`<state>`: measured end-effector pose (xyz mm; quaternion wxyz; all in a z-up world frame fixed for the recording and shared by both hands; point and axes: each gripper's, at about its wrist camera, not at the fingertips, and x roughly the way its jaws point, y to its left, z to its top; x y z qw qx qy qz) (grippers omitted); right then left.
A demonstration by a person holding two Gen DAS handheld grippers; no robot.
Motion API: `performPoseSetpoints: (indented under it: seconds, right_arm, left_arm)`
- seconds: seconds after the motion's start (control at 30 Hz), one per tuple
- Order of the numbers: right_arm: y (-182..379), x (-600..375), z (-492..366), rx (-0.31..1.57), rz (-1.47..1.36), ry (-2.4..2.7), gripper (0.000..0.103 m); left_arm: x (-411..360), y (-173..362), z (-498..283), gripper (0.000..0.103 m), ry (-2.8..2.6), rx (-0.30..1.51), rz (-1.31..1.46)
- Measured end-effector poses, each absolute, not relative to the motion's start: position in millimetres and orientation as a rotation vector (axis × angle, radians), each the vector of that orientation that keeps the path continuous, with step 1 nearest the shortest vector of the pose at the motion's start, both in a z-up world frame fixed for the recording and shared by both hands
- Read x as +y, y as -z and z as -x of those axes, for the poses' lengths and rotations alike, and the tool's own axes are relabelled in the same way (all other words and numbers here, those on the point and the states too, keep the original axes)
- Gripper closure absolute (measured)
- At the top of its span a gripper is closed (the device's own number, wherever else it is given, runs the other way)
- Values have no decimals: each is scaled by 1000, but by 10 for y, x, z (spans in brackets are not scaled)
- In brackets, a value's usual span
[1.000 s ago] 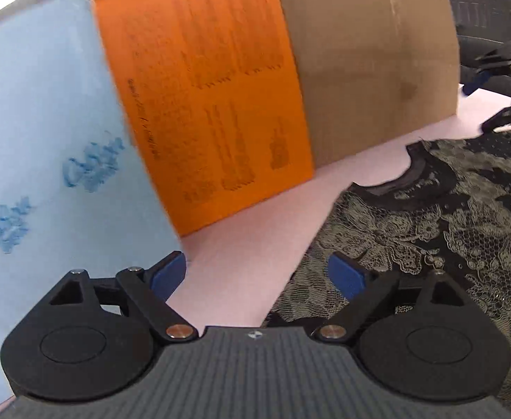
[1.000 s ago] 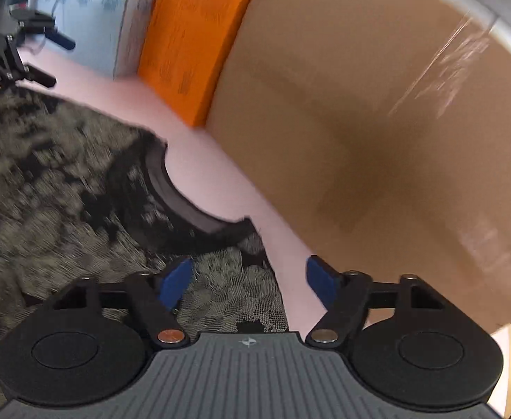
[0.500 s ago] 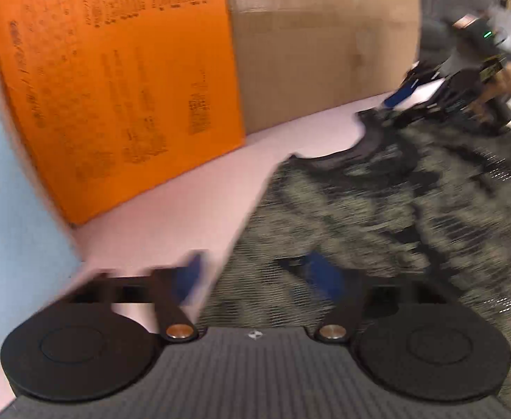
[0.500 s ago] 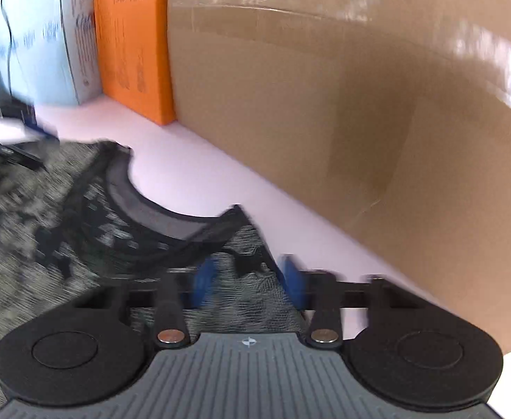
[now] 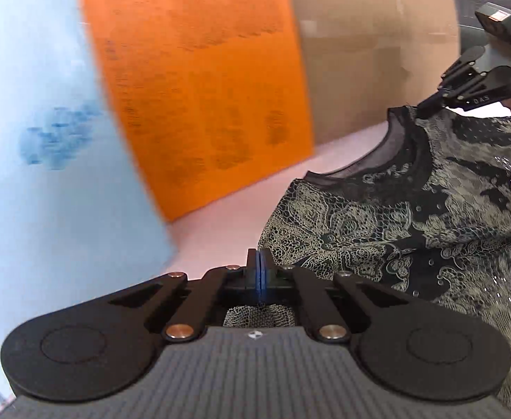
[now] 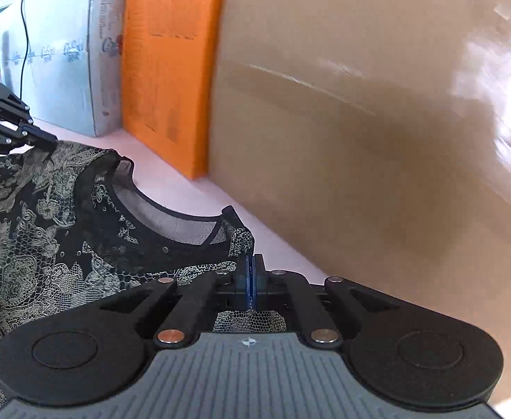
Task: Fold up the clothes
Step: 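Grasp the collar with the left gripper while the right gripper grasps the collar, lift and lay flat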
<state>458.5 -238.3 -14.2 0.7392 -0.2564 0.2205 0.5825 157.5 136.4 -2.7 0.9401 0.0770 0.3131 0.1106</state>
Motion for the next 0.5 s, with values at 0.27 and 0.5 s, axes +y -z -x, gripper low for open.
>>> performPoseSetpoints:
  seconds: [0.27,0.5]
  right_arm:
    - [401,-1772,-4372,452,674,-1202,100]
    - [25,-2384,-4225,346,607,-1075,88]
  left_arm:
    - [1479,90,-1469,93,-405,693,-155]
    - [1347,-169,-808,56,-423,636,-7]
